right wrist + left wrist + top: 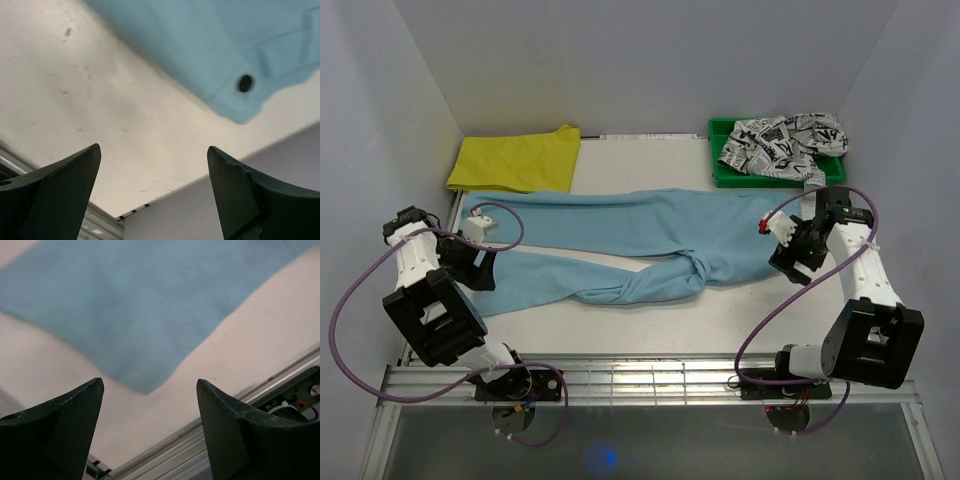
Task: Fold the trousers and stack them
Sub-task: Flatten the trousers out
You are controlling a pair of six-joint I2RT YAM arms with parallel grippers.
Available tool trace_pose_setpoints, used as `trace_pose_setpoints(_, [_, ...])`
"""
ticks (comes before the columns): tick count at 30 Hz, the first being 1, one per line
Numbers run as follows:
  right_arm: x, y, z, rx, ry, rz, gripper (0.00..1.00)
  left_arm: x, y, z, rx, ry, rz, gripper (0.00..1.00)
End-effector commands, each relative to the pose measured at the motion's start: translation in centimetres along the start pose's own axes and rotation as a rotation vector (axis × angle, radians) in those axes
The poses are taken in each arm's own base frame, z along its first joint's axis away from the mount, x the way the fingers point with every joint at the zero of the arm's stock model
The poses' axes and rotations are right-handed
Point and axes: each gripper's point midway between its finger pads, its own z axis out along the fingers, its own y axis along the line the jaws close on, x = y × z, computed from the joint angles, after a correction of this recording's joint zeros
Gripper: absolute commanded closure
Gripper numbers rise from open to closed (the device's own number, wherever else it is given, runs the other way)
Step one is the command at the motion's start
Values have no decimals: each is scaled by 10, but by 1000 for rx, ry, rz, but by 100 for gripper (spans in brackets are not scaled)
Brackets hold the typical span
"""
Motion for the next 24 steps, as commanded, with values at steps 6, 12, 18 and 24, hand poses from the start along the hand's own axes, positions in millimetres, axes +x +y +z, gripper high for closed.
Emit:
trace_pose_setpoints(6, [5, 42, 58, -57, -29, -99, 9, 61, -56, 52, 116, 72, 211, 16])
trace_pose_setpoints(12, [2, 38, 86, -54, 13, -95, 17, 88, -42, 87, -22, 171, 284, 42])
trace_pose_setpoints(18, [16, 15, 101, -18, 110, -125, 40, -52, -69, -27, 133, -197, 159, 100])
trace_pose_setpoints(24, [16, -1, 96, 7, 112, -129, 42, -63, -49, -38, 78, -184, 197, 96])
